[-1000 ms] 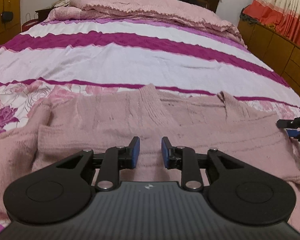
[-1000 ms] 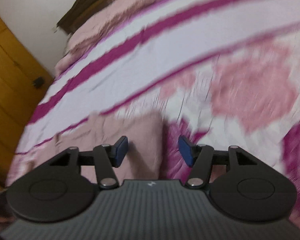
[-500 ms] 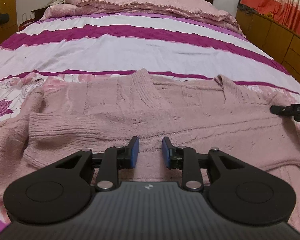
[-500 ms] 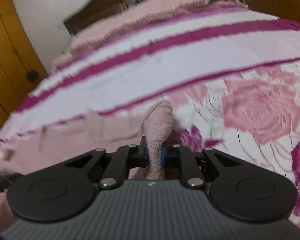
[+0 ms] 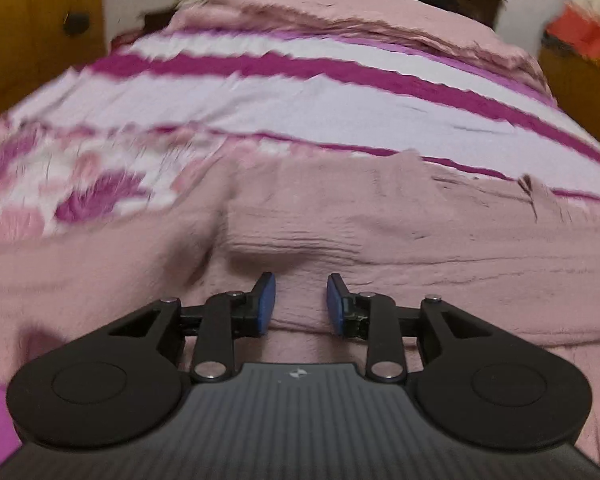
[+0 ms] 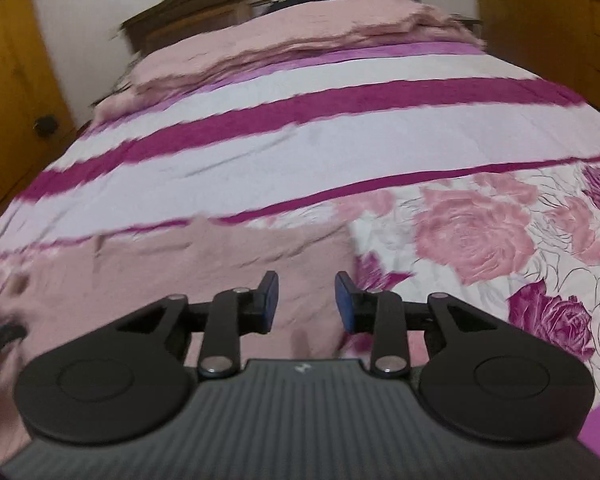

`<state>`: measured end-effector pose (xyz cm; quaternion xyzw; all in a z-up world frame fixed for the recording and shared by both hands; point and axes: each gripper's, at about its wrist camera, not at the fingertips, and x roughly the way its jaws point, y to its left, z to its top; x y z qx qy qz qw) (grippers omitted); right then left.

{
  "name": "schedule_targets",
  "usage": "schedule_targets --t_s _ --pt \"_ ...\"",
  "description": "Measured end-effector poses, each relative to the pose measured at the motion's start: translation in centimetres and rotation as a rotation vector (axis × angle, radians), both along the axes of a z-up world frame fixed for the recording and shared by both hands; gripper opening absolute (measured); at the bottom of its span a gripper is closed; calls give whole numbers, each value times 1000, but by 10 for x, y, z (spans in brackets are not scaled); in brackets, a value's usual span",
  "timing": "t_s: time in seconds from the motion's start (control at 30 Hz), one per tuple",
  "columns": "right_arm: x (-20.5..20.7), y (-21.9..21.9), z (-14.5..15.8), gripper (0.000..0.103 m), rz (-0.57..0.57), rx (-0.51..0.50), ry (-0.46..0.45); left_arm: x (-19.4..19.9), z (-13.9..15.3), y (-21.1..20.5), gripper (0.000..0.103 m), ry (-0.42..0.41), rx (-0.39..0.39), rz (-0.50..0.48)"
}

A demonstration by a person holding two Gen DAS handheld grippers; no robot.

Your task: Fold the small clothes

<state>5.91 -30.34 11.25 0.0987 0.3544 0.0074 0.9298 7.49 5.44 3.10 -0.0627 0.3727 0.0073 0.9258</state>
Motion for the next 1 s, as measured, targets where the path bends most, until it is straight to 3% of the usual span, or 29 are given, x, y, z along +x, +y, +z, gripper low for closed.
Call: schedule_targets --t_s 0.07,0.23,0.3,0.47,0.5,0.6,0.63,0.83,1.0 --pt "-10 12 -3 33 34 -7 28 0 0 5 35 -3 -26 8" --pt "-16 29 -40 32 42 -62 129 7 -5 3 35 -6 20 -4" --pt "-18 31 -51 32 48 -75 102 10 -6 5 35 -4 16 -5" --pt "-21 36 -42 34 20 -69 100 3 1 9 35 -5 -10 -1" --pt "-23 37 -40 38 20 -73 95 -1 5 10 35 -8 -11 0" --pt "-35 42 -30 63 22 -70 56 -16 18 16 36 -25 -11 1" --pt "-38 43 -27 65 23 -73 42 -22 24 18 37 -34 -12 2" --pt "-59 58 -7 65 49 -39 1 -64 55 47 50 -96 -26 56" --pt "-76 79 -1 65 75 -29 -23 -91 64 78 60 -107 -22 164"
